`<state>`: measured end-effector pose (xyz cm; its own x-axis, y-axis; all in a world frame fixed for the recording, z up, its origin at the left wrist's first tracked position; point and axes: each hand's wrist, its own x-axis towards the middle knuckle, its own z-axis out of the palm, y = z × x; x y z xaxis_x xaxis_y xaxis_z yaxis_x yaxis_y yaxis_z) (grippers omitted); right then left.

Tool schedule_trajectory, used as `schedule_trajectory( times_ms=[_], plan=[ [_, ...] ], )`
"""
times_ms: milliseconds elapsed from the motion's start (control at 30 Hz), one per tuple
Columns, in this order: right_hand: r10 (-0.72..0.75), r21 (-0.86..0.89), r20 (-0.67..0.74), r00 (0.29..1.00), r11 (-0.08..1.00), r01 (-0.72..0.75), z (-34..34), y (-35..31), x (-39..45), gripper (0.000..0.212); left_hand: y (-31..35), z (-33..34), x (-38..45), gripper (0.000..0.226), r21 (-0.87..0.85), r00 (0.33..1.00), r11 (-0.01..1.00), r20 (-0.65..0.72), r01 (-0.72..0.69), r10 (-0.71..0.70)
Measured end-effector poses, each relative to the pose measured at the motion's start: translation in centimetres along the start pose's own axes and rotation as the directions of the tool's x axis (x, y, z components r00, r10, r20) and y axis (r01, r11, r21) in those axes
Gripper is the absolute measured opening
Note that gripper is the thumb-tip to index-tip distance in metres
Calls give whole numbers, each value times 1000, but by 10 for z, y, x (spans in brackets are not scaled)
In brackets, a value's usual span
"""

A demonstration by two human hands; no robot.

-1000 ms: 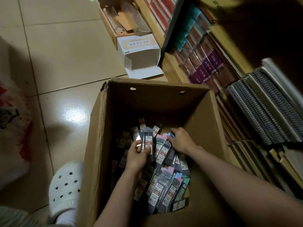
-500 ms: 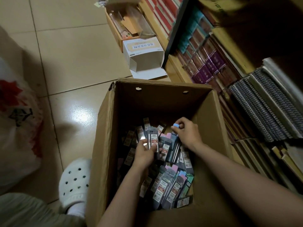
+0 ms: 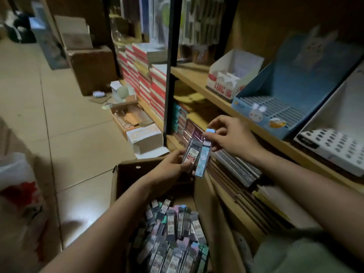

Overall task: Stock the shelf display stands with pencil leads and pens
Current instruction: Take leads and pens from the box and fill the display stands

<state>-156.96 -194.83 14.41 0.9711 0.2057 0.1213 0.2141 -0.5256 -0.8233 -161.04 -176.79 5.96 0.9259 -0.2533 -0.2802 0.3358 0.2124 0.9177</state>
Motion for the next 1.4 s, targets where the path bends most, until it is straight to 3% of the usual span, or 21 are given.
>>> schedule_trajectory(
  times_ms=[100, 200, 333, 433, 567, 700, 800, 900, 1133, 1400],
  plan=[
    [-35, 91, -99, 995, 995, 44, -41, -20, -18, 17, 47, 21, 0, 18, 84, 994, 994, 83, -72, 65],
    [24, 167, -186, 982, 986, 7, -75, -26, -29, 19, 77, 39, 2, 17, 158, 981, 981, 173, -116, 88],
    [146, 372, -155, 977, 925, -79, -101, -28, -32, 23, 95, 61, 10, 19, 145, 962, 977, 246, -157, 118],
    [145, 384, -140, 979, 920, -82, -113, -35, -34, 25, 103, 76, 20, 24, 106, 956, 982, 269, -154, 121],
    [81, 233, -305, 949, 973, -9, -144, -49, -33, 24, 112, 88, 38, 22, 100, 944, 977, 292, -189, 153],
    [-51, -45, -502, 863, 998, 33, -177, -59, -12, 19, 119, 78, 53, 26, 91, 944, 964, 246, -250, 221],
    [-229, -374, -578, 783, 927, -5, -183, -59, 14, 19, 126, 71, 62, 22, 50, 945, 961, 206, -271, 255],
    [-304, -526, -560, 771, 849, -47, -184, -57, 42, 18, 133, 74, 69, 24, 78, 936, 949, 207, -305, 284],
    [-270, -601, -532, 803, 788, -133, -173, -45, 85, 27, 128, 78, 85, 23, 95, 941, 954, 217, -285, 260],
    [-254, -598, -539, 803, 787, -153, -165, -25, 100, 20, 121, 77, 104, 21, 108, 950, 965, 230, -239, 210]
  ],
)
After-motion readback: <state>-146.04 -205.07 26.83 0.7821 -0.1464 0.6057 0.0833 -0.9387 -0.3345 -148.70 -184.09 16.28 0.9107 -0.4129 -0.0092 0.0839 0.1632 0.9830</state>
